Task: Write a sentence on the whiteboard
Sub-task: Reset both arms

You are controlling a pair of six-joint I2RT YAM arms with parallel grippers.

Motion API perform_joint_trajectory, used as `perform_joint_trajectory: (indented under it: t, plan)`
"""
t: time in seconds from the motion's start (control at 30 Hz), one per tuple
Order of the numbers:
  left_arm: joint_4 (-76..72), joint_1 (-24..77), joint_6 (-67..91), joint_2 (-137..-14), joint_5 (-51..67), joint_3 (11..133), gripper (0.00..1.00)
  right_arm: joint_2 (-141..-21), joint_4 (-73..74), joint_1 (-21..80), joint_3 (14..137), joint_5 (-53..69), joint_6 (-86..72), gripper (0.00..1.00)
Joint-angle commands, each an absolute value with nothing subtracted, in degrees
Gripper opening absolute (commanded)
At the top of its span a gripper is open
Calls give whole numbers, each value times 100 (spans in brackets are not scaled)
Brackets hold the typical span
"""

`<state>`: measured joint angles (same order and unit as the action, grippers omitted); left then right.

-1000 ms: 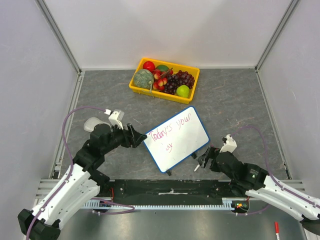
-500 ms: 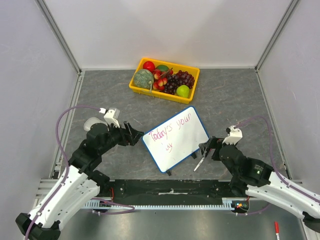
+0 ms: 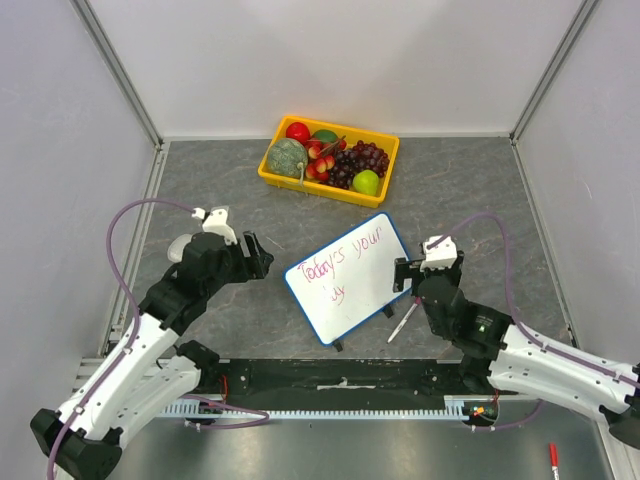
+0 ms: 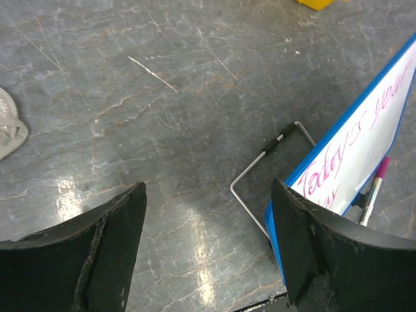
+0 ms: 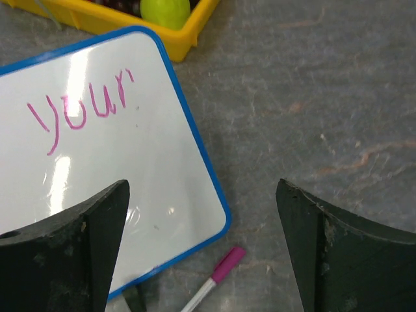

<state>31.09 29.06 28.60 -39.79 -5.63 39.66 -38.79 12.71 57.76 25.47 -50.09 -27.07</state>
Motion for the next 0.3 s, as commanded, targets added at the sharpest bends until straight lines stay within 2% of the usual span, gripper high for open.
perform_joint_trajectory:
  t: [0.0, 0.1, 0.27]
  plan:
    - [3094, 2918, 2549, -4122, -1177, 4342, 82, -3604, -1130, 5722, 2049, -5378, -776, 98]
    - [2910, 2909, 2505, -4245, -1423, 4298, 83, -3533, -2010, 5136, 1741, -5345, -449, 98]
    - [2295, 2918, 2382, -4473, -1493, 4052, 83, -4287, -2284, 3124, 1626, -4123, -791, 98]
